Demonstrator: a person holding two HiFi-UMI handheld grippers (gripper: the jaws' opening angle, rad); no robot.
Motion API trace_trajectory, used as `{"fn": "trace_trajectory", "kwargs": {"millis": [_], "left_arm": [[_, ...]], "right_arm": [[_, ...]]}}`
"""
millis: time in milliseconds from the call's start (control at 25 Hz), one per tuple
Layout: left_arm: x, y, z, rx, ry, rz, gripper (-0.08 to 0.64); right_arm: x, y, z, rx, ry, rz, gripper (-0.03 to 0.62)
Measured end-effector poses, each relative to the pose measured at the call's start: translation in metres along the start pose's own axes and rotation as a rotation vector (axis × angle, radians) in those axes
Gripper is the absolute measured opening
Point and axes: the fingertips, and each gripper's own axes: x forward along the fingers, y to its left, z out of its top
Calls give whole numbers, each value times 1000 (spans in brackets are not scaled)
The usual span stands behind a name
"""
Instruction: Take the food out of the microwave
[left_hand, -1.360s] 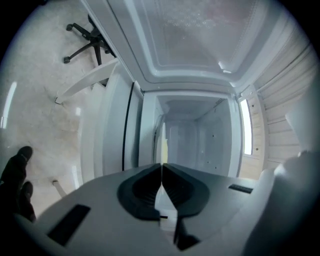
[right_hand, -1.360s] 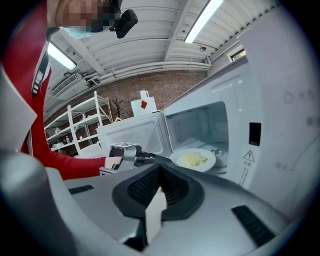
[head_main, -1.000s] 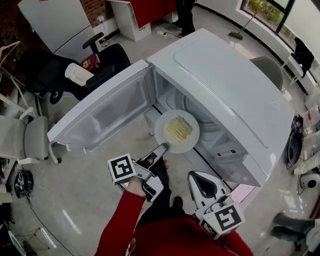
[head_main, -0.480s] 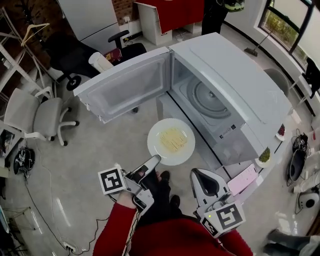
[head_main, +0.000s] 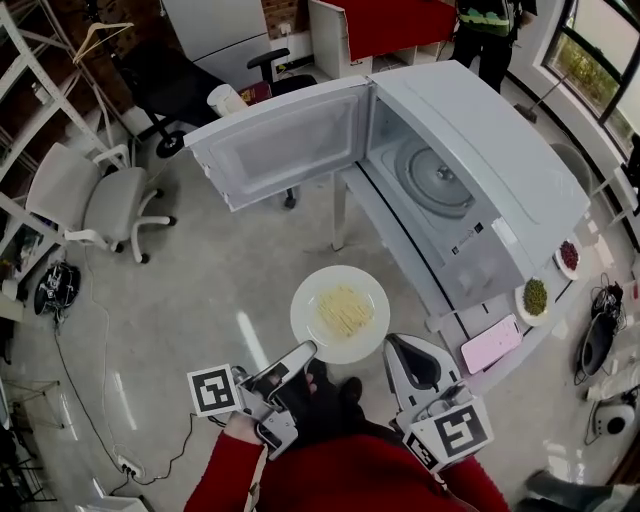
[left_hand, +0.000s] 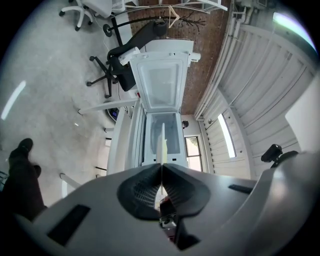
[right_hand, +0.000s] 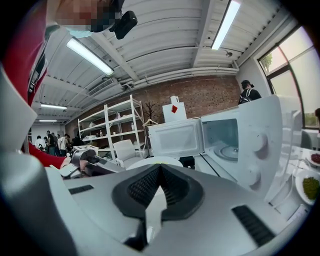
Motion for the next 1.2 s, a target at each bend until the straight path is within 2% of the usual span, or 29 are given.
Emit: {"fn": "trace_trajectory", "kwargs": {"millis": [280, 560, 1200], "left_arm": [[-27, -2, -1, -12, -10, -21, 18], [-44, -11, 7, 9, -22, -44, 18], [-56, -13, 16, -4, -16, -64, 18]], "right_arm": [[10, 22, -3, -20, 13, 43, 9], [21, 48, -1, -46, 6, 94, 9], [25, 67, -3, -108, 25, 101, 9]]}}
